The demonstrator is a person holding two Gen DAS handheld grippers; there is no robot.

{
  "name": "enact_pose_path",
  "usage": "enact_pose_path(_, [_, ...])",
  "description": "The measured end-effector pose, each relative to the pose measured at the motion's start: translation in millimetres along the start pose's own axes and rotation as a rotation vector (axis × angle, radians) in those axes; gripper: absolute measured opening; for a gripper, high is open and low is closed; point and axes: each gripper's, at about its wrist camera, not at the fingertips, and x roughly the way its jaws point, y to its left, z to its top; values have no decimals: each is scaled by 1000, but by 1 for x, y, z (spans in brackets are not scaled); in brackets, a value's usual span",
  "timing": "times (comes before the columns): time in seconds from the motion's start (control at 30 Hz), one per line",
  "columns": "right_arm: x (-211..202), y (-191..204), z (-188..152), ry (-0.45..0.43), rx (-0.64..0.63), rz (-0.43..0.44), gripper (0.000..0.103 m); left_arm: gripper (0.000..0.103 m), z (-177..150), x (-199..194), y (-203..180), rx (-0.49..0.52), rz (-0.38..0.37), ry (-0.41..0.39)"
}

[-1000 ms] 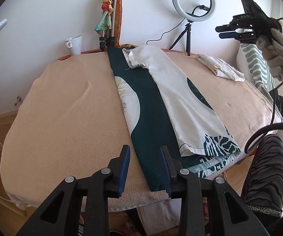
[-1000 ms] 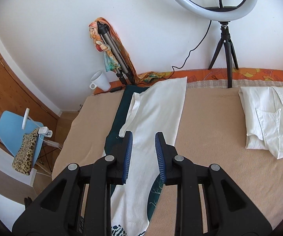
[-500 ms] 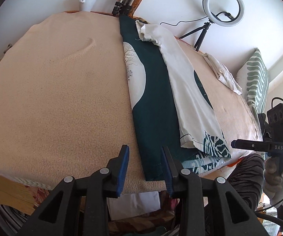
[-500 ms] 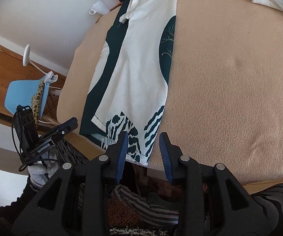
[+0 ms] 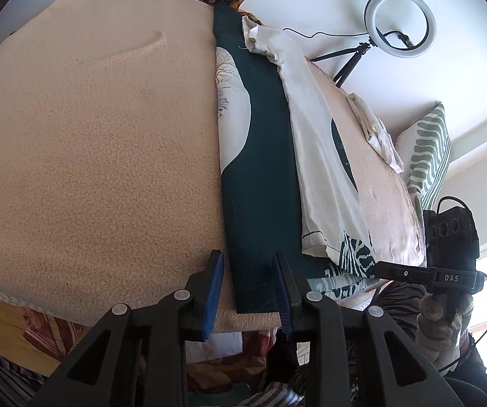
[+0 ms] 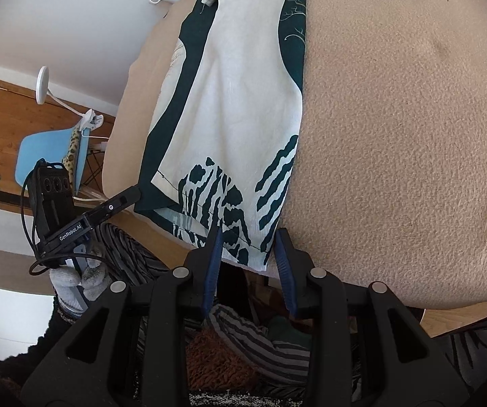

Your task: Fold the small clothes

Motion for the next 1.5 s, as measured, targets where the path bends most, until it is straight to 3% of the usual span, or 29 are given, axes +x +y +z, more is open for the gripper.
enact_pose_path(0.1, [2,-8,0,-7,16,37,32,3,1,3,0,6,7,0])
enact_pose_path(0.13, [3,-9,0,-6,14,32,23,0,1,3,0,7,6,1])
enact_pose_path(0.17, [4,-12,0,-5,16,26,13,0,2,3,-1,11,8,-3])
enact_pose_path(0.3, [-2,-17,1,-21,36,42,5,0,3,-5,-6,33,14,-31])
enact_pose_path(0.5, [-18,-7,-7,-77,-19,46,4,0,2,-13,-5,36,22,-40])
enact_pose_path(0.63, [3,-18,-10,-36,39,80,4,0,0,-4,-5,40,39,-16])
enact_pose_path(0.83, [1,-18,-9,-51,51,102,3,0,3,-8,-2,14,17,-18])
enact_pose_path(1.03, [-9,-28,-6,-76,93,178,3,0,14,-20,-11,27,-12,-50])
enact_pose_path(1.27, [-27,-19,21,-131,85,234,3,0,43,-25,-21,33,-38,-92])
enact_pose_path(1.5, [-42,-9,59,-200,74,237,3,0,84,-24,-26,37,-37,-149])
